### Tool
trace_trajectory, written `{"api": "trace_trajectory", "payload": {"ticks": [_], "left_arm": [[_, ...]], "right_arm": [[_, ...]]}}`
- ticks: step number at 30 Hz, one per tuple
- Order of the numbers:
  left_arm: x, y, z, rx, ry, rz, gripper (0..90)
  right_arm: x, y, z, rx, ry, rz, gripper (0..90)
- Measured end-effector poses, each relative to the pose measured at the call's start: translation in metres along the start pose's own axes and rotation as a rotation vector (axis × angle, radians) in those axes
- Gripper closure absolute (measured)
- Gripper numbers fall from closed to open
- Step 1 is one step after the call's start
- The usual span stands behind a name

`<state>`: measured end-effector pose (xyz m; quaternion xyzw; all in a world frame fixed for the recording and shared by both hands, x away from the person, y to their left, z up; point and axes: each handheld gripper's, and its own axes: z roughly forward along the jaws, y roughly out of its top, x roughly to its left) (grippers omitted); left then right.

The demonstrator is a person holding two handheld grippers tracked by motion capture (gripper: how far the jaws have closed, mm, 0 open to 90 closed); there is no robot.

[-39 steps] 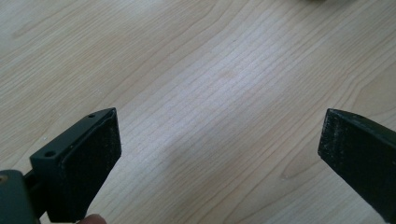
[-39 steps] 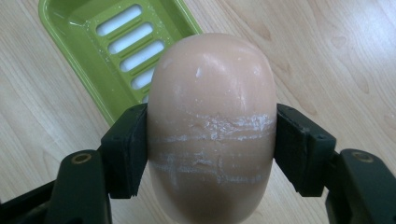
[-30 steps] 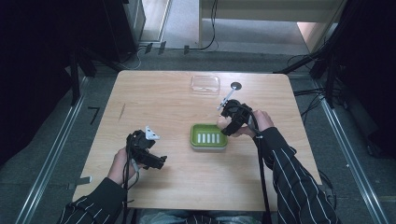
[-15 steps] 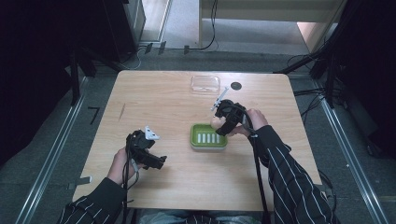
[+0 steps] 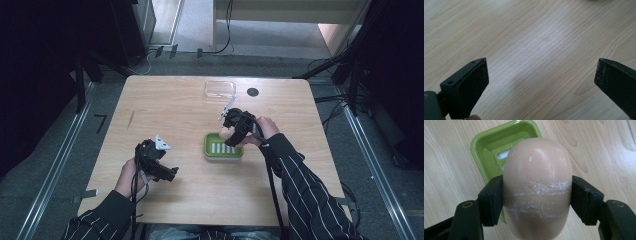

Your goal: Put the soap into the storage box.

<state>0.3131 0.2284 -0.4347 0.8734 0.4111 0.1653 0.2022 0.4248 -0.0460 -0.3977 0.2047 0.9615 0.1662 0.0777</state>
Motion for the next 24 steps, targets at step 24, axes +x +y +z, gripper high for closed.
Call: {"api": "trace_trajectory", "payload": {"ticks": [24], "left_arm": [[0.0, 0.0, 0.0, 0.003, -0.002, 0.002, 0.1]], "right_arm": [[0.006, 0.004, 0.019, -0.004, 0.036, -0.033, 33.5]]}}
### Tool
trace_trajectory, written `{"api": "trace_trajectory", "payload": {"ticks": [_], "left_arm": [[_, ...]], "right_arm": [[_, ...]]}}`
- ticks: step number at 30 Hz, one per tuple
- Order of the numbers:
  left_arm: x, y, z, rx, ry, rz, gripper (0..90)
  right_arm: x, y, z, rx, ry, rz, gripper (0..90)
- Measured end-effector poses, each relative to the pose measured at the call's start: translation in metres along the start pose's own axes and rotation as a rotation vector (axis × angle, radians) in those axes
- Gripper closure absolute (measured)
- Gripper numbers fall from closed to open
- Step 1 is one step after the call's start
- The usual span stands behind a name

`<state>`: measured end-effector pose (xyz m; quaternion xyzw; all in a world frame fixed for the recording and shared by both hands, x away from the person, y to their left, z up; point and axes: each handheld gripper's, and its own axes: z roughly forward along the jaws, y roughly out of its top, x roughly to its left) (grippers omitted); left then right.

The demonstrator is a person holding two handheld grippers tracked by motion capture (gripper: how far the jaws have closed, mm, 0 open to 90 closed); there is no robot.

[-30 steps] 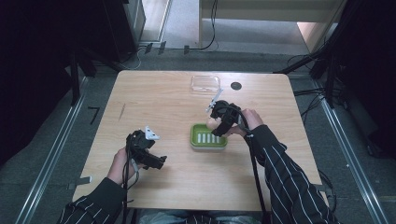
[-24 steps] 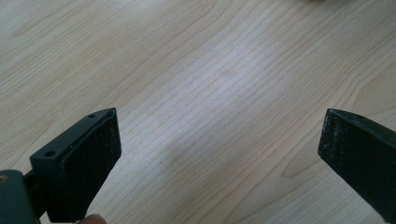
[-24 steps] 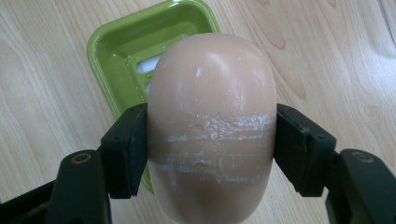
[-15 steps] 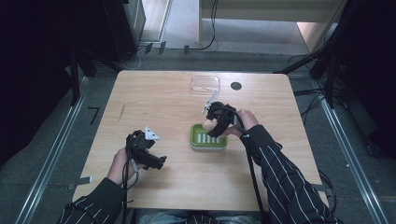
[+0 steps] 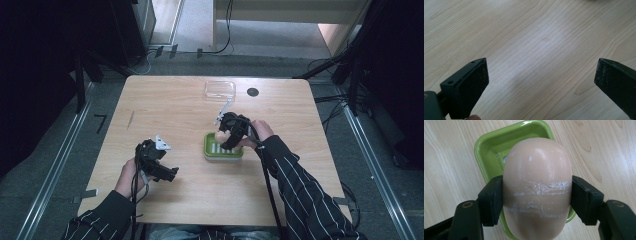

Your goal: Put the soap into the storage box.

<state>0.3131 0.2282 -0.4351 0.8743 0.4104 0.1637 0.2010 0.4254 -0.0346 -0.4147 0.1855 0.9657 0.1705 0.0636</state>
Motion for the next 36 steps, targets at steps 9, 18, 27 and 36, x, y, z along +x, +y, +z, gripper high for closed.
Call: {"api": "trace_trajectory", "payload": {"ticks": [9, 18, 27, 36], "left_arm": [[-0.001, 0.0, 0.0, 0.0, 0.0, 0.003, 0.1], [-0.002, 0.0, 0.0, 0.0, -0.001, 0.004, 0.1], [-0.002, 0.0, 0.001, 0.003, 0.0, 0.008, 0.0], [-0.002, 0.0, 0.001, 0.006, 0.003, 0.009, 0.0]], "right_arm": [[0.002, 0.001, 0.006, 0.0, 0.009, -0.012, 33.5], [0.003, 0.001, 0.013, 0.006, 0.012, -0.022, 33.4], [0.005, 0.002, 0.017, 0.007, 0.004, -0.024, 33.4], [0.005, 0.001, 0.023, 0.005, 0.002, -0.02, 33.4]]}}
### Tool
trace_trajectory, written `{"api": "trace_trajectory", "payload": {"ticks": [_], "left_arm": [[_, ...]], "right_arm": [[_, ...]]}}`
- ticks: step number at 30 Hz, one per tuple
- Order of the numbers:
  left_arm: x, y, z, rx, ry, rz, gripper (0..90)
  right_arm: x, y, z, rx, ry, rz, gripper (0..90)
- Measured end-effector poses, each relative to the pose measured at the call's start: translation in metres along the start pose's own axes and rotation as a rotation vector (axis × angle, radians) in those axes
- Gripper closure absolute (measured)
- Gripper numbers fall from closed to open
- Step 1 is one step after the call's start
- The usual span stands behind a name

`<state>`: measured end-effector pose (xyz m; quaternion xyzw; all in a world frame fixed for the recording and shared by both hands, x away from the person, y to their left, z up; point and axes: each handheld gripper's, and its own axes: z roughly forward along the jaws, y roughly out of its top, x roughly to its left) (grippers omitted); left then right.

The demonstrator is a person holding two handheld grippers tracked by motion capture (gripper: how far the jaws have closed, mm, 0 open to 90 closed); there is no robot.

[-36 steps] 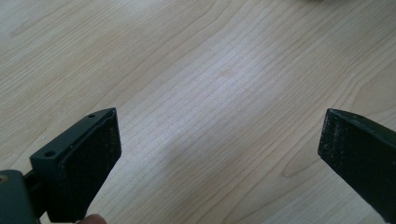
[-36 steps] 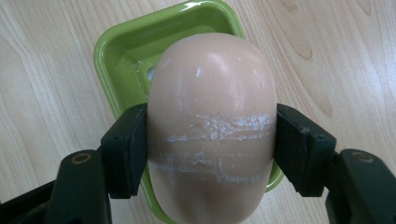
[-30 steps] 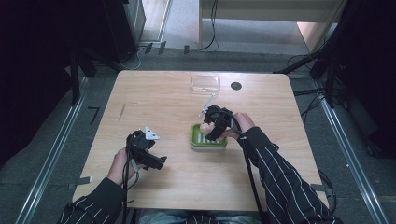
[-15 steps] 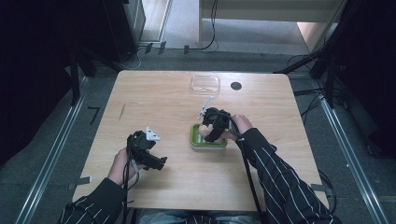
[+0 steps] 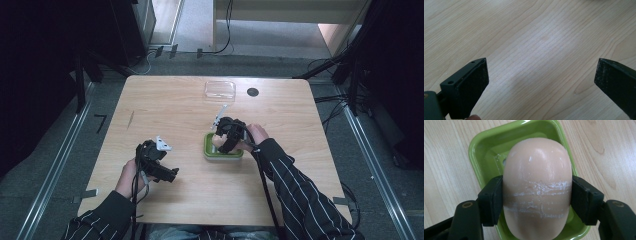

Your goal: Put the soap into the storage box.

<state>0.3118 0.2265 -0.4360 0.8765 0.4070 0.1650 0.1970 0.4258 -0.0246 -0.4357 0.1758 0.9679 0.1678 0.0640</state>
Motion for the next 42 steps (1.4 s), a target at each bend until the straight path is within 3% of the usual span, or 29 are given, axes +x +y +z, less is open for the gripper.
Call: {"api": "trace_trajectory", "payload": {"ticks": [20, 42], "left_arm": [[0.001, -0.001, -0.001, -0.006, 0.001, 0.0, 0.1], [0.002, -0.001, -0.001, -0.005, 0.004, -0.001, 0.0]], "right_arm": [[0.002, 0.001, 0.007, 0.012, -0.006, -0.005, 33.2], [0.003, 0.002, 0.011, 0.041, -0.014, 0.032, 32.3]]}}
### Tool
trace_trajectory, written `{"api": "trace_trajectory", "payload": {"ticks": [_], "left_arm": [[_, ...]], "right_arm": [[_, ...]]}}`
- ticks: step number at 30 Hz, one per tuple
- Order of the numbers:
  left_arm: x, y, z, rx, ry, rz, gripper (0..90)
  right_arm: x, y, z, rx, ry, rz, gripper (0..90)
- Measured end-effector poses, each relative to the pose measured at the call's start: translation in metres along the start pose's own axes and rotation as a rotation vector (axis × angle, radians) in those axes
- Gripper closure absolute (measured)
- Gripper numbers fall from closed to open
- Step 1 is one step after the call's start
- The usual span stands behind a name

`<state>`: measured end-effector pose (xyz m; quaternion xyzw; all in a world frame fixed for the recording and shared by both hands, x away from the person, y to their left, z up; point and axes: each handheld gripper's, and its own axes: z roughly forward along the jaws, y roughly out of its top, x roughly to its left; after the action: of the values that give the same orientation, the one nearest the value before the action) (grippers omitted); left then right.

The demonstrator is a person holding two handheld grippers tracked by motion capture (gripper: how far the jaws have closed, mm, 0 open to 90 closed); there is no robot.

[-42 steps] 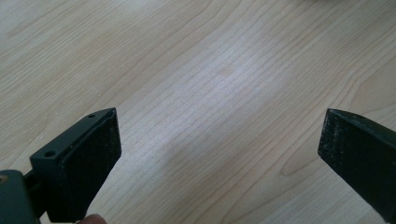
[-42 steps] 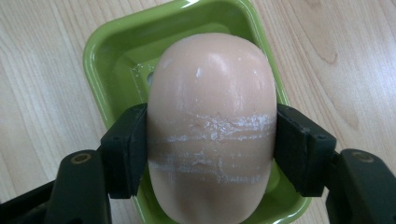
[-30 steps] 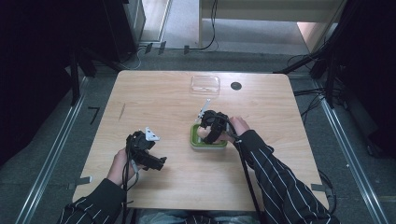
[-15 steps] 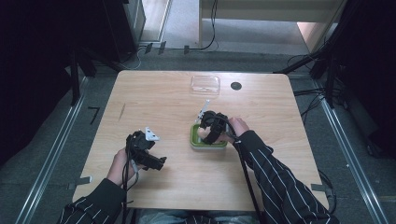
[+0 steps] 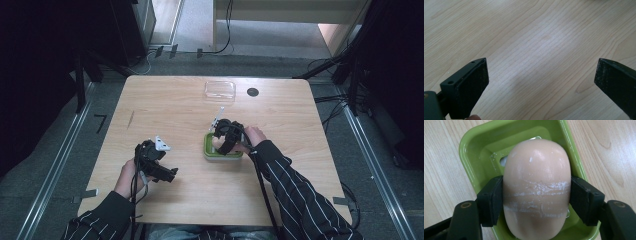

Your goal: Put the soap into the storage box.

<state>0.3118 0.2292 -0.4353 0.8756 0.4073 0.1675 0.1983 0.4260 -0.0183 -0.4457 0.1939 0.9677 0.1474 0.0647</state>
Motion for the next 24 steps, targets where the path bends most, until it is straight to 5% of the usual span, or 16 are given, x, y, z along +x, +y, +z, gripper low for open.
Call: {"api": "trace_trajectory", "payload": {"ticks": [10, 24], "left_arm": [[0.0, 0.0, 0.0, 0.001, 0.002, -0.004, 0.1], [-0.001, 0.0, -0.001, -0.002, -0.001, 0.0, 0.1]], "right_arm": [[0.0, 0.001, -0.005, -0.019, -0.01, 0.001, 28.9], [-0.001, 0.0, -0.022, -0.074, -0.01, 0.072, 16.4]]}}
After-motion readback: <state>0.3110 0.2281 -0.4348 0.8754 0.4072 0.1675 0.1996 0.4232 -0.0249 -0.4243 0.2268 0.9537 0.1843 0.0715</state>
